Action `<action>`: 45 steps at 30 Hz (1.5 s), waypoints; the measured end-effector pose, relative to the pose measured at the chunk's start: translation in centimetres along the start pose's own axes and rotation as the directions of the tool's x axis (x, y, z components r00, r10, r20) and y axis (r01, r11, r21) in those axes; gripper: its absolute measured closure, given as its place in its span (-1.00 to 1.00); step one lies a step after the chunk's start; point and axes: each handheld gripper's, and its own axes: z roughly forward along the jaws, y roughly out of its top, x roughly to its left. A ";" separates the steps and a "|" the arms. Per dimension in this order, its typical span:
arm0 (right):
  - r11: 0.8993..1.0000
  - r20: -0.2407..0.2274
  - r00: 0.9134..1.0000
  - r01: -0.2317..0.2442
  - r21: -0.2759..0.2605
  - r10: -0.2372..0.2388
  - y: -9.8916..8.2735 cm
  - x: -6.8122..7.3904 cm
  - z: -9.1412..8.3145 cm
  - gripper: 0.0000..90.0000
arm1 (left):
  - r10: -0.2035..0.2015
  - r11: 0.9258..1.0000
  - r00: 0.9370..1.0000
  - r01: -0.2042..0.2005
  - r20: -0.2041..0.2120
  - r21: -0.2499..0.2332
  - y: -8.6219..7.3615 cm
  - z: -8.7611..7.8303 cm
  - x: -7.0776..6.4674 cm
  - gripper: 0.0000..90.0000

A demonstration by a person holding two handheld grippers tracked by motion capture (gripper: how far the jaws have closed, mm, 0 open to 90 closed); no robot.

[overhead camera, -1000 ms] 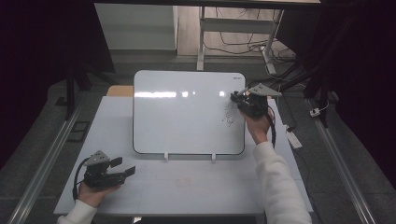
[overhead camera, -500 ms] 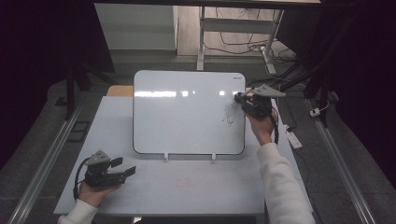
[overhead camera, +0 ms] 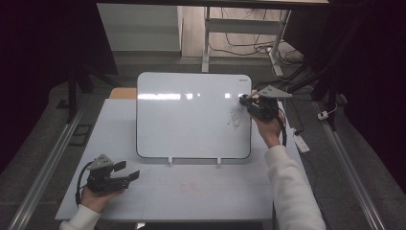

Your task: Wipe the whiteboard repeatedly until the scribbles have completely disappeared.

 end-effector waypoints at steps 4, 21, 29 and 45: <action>1.000 0.077 0.997 -0.025 -0.017 0.026 0.5 -0.5 0.0 0.71 | -0.003 1.000 1.000 0.003 -0.001 0.002 0.0 0.0 0.1 -0.39; 0.997 -0.027 0.998 0.058 0.045 -0.057 -0.2 2.6 0.9 0.71 | 0.000 1.000 1.000 0.000 0.000 0.002 0.0 0.0 0.1 -0.39; 1.000 0.001 1.000 -0.010 0.023 0.010 -1.1 2.6 0.2 0.72 | 0.003 1.000 1.000 -0.003 0.002 0.001 0.1 0.2 -0.1 -0.39; 0.991 -0.074 0.993 0.102 0.082 -0.096 -2.6 4.7 -0.1 0.71 | 0.004 1.000 1.000 -0.004 0.003 0.007 0.2 0.3 -0.1 -0.39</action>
